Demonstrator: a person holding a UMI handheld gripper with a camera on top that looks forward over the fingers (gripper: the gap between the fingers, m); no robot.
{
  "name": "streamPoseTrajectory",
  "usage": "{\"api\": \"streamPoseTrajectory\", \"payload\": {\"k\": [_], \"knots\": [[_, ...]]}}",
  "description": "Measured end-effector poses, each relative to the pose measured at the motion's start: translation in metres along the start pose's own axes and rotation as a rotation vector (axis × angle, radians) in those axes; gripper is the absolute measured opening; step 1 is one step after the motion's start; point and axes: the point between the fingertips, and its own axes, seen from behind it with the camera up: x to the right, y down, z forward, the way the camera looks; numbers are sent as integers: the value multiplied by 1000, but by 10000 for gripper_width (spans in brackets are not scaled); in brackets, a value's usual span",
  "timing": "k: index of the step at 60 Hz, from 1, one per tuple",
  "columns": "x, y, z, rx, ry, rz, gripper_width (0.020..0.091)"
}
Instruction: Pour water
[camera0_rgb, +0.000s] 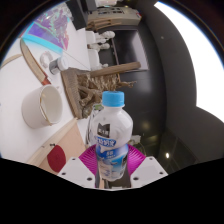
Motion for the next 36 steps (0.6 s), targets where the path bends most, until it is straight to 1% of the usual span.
{"api": "streamPoseTrajectory", "payload": {"k": [5, 11, 18, 26, 32, 36], "knots": [[-6, -12, 9, 45, 21, -155, 345], [-15, -20, 18, 80, 46, -320, 343], [-21, -22, 22, 100, 74, -464, 342], [-26, -27, 21, 136, 79, -513, 342], [-20, -26, 18, 130, 68, -459, 342], [-14, -24, 17, 113, 37, -340, 343]]}}
